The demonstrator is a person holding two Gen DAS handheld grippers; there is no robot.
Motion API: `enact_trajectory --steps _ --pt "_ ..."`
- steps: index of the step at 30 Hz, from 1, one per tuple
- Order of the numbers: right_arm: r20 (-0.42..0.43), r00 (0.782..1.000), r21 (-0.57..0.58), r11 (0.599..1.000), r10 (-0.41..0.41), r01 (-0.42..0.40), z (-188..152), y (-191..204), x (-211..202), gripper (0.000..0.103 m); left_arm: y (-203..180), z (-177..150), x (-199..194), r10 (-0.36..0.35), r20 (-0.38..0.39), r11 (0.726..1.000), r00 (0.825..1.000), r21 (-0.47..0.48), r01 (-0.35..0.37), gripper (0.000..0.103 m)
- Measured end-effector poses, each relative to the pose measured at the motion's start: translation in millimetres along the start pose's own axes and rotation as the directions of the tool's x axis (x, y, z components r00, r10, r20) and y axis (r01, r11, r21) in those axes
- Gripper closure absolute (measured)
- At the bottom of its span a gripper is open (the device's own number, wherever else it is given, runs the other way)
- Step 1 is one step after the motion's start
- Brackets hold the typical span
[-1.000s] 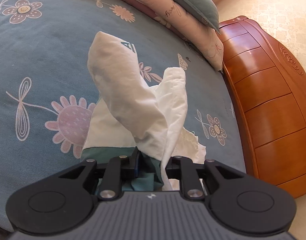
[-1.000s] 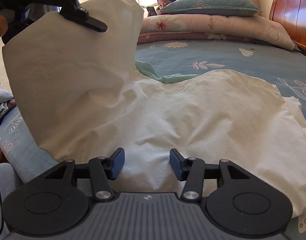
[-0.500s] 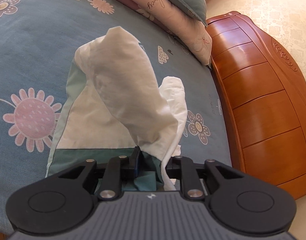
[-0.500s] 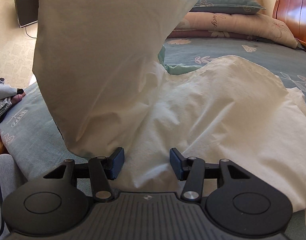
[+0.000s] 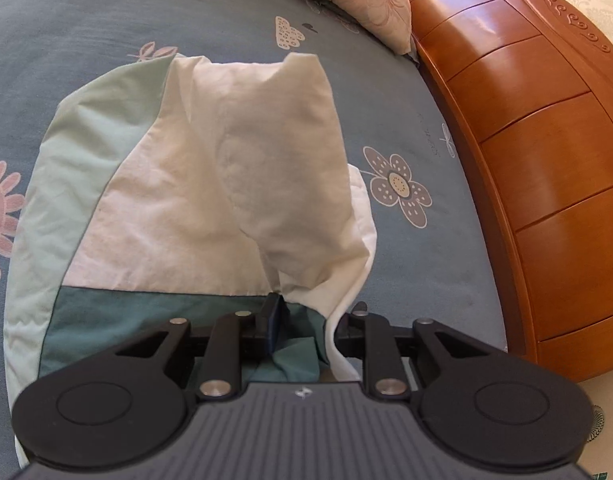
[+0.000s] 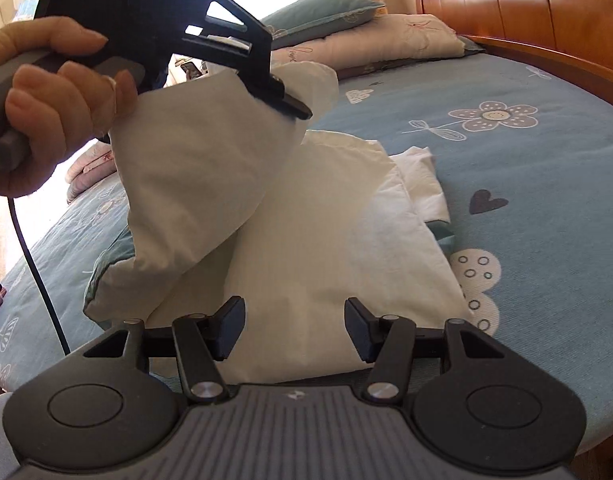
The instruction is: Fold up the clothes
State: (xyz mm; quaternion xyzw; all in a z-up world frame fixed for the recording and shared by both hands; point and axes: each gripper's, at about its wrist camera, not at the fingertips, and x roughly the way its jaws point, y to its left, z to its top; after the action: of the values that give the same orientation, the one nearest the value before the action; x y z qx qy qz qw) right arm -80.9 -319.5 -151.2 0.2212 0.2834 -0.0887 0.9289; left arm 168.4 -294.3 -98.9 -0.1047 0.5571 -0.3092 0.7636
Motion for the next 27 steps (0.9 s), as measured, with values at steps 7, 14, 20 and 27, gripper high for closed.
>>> enact_trajectory --steps 7,14,20,27 --pt "0.005 0.998 0.079 0.995 -0.061 0.06 -1.0 -30.5 -16.5 0.042 -14.2 -20.9 54.9 0.099 -0.051 0.991 0.994 0.096 -0.094 0.074" --pt "-0.003 0.995 0.108 0.989 -0.101 0.1 -0.1 -46.6 -23.2 0.039 -37.4 -23.5 72.6 0.086 -0.084 0.979 0.993 0.193 -0.068 0.025" --pt "-0.001 0.997 0.146 0.986 -0.079 0.079 0.2 -53.0 -31.0 0.036 -37.7 -13.6 57.7 -0.063 -0.11 0.98 0.992 0.179 0.082 0.017" --pt "0.02 0.995 0.126 0.987 -0.101 0.098 4.7 -49.0 -39.4 0.032 -46.0 -6.4 61.2 -0.134 -0.207 0.972 0.969 0.162 0.169 0.011"
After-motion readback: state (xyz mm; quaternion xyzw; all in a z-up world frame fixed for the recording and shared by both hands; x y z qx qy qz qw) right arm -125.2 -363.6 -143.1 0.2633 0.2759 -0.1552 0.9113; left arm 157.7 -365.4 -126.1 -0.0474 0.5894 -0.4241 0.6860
